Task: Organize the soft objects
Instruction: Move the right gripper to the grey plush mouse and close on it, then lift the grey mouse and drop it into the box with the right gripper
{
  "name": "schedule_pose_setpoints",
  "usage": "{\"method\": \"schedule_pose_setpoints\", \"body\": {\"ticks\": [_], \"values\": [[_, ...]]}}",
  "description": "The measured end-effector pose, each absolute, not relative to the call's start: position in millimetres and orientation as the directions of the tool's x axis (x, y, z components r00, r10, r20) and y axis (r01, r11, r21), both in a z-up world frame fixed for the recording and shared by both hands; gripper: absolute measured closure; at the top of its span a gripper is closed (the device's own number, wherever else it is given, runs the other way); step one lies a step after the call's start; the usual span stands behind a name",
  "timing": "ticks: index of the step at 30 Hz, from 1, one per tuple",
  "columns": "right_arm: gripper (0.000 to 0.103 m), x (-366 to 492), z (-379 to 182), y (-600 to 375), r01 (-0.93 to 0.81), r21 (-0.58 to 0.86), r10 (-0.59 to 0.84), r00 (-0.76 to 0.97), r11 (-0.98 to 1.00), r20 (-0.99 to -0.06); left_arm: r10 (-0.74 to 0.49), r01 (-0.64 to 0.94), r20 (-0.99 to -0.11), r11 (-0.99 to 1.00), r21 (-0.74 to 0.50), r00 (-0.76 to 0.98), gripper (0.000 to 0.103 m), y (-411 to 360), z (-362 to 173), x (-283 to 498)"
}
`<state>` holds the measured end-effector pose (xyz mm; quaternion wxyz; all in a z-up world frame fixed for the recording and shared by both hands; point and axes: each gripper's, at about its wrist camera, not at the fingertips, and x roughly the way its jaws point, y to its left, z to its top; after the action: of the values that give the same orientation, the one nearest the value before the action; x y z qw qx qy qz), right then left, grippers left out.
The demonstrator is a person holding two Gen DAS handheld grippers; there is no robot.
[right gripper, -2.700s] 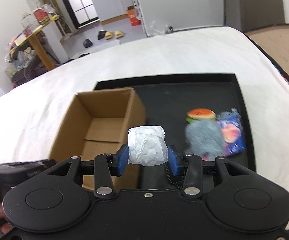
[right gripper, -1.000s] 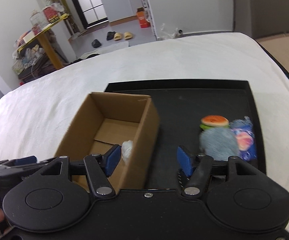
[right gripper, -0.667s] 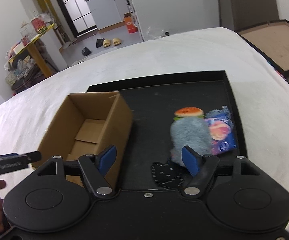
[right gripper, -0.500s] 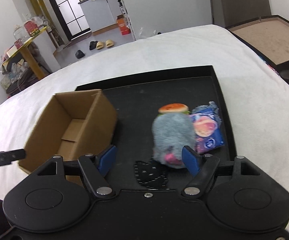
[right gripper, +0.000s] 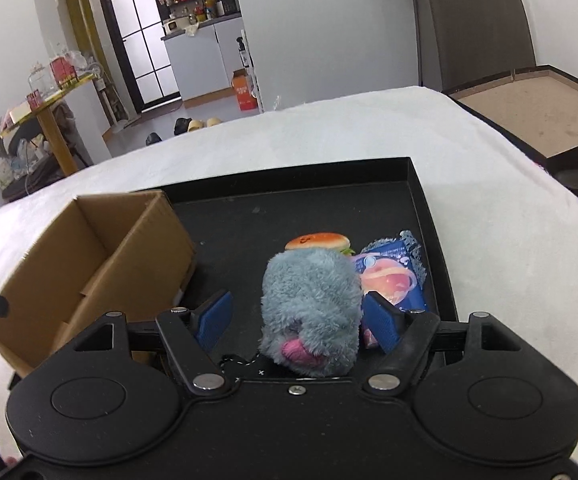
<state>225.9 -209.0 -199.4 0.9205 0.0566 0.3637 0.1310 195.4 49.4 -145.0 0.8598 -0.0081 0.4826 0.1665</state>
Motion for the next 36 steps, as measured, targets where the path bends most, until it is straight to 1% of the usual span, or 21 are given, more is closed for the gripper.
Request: {"method": "schedule_pose_setpoints", "body": {"ticks": [3,7,11,13,14,18,22,36], "values": [[0.031,235.9,-209.4,-209.9,-0.184,0.234,0.296,0.678,0.955,-0.673,0.298,-0.297,-0.833,0.94,0.169,0.467,0.026,46.5,-146.9,197.4],[0.031,241.2,-217.5,-209.7,-0.175,0.219,0.279,0.682,0.96,-0.676,0.293,-0.298,-0.839,0.94,0.166,0.458,0.026,43.6,-147.3,203.2],[0.032,244.7,-226.3,-209.8,-0.15,0.225,0.266,0.672,0.963,-0.691,0.31,-0.294,-0.834,0.937,0.188,0.457,0.026,38.4,-148.0,205.7],[0.037,245.5,-230.1,-207.9,-0.155,0.215,0.263,0.657,0.964,-0.706,0.309,-0.301,-0.839,0.936,0.184,0.447,0.026,39.7,-148.2,206.3],[0.049,245.3,-231.4,-206.8,-0.16,0.216,0.268,0.647,0.963,-0.714,0.304,-0.303,-0.844,0.936,0.179,0.441,0.026,40.7,-148.8,206.5],[0.052,237.5,-226.9,-206.7,-0.172,0.219,0.278,0.632,0.96,-0.723,0.314,-0.305,-0.841,0.933,0.189,0.44,0.026,40.8,-146.7,205.0],[0.053,230.5,-217.5,-209.5,-0.176,0.236,0.294,0.638,0.956,-0.712,0.312,-0.31,-0.835,0.933,0.181,0.453,0.026,41.3,-143.4,200.6],[0.053,216.4,-176.2,-206.6,-0.198,0.202,0.283,0.685,0.959,-0.671,0.312,-0.321,-0.812,0.933,0.164,0.494,0.026,46.4,-136.1,190.2]]}}
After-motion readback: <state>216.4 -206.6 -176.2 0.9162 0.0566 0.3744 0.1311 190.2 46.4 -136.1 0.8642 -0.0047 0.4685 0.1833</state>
